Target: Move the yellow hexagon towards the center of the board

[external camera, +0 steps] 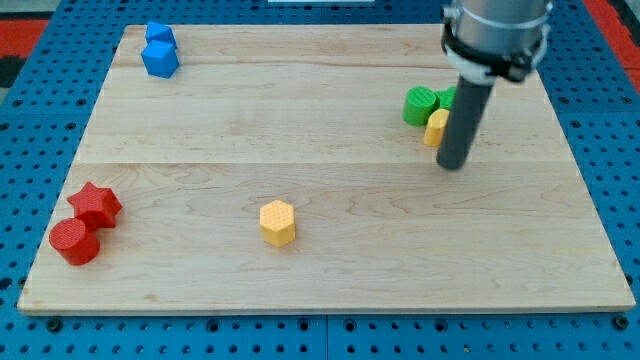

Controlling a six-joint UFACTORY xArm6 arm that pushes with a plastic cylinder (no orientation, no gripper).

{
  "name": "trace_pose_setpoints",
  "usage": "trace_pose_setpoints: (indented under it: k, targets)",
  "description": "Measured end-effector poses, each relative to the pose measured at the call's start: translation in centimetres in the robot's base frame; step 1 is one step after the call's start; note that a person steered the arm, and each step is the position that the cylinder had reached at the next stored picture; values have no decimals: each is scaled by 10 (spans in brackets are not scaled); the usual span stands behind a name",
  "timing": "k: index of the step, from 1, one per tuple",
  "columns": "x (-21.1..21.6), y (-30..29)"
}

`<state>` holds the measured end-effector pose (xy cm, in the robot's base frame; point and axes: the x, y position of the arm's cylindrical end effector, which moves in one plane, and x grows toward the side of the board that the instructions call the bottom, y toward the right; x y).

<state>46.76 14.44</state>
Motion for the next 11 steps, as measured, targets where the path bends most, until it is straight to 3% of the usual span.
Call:
trace_pose_setpoints:
  k: [1, 2, 5, 7, 9, 11]
  targets:
    - [45, -8]
    - [68, -53]
    - [95, -225]
    - [55, -206]
    - [88, -182]
    - [13, -107]
